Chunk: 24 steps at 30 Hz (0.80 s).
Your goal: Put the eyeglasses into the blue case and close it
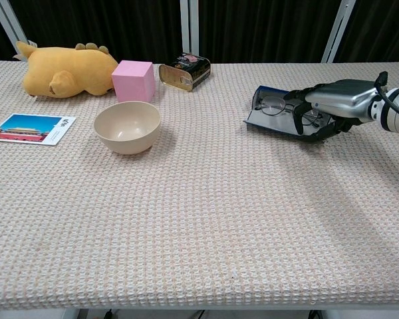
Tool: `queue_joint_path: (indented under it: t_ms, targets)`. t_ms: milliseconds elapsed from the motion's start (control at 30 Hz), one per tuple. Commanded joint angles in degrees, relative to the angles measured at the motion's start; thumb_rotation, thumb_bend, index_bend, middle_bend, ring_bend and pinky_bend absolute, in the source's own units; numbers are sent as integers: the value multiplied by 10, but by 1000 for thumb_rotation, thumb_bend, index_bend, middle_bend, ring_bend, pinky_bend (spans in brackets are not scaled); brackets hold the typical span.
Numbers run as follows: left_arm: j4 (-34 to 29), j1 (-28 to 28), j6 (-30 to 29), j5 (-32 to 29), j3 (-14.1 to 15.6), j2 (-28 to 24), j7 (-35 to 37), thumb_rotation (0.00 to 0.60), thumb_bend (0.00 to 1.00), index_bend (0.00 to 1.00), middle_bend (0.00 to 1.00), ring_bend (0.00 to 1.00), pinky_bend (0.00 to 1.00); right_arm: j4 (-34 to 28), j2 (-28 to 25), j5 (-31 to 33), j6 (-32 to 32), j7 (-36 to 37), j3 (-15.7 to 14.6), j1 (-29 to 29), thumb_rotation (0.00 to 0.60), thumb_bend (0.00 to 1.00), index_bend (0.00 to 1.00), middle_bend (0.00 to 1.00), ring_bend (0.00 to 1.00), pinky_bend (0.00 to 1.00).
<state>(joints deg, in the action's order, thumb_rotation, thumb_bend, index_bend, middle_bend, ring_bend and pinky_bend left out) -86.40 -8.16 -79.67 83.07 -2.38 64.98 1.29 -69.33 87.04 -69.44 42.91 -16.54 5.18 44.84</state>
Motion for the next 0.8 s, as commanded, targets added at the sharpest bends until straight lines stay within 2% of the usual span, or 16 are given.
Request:
queue_joint_path:
  t_ms: [33,333,700,800]
  targets:
    - [2,-1,2,-1,0,1,2,78,0,63,0,0,106,10,5,-5,6,9,2,-1,423,1000,503,0,0,0]
    - [12,-4,13,-7,0,8,7,76,0,63,0,0,106,42,13,1,10,46,14,-8,434,1000,460,0,0,0]
    - [21,-9,20,-10,-3,14,11,75,0,63,0,0,106,130,46,-10,0,107,27,0,563,1000,424,0,0,0]
    - [22,-12,23,-11,-4,13,11,75,0,63,0,0,106,154,61,-22,-1,125,29,7,599,960,420,0,0,0]
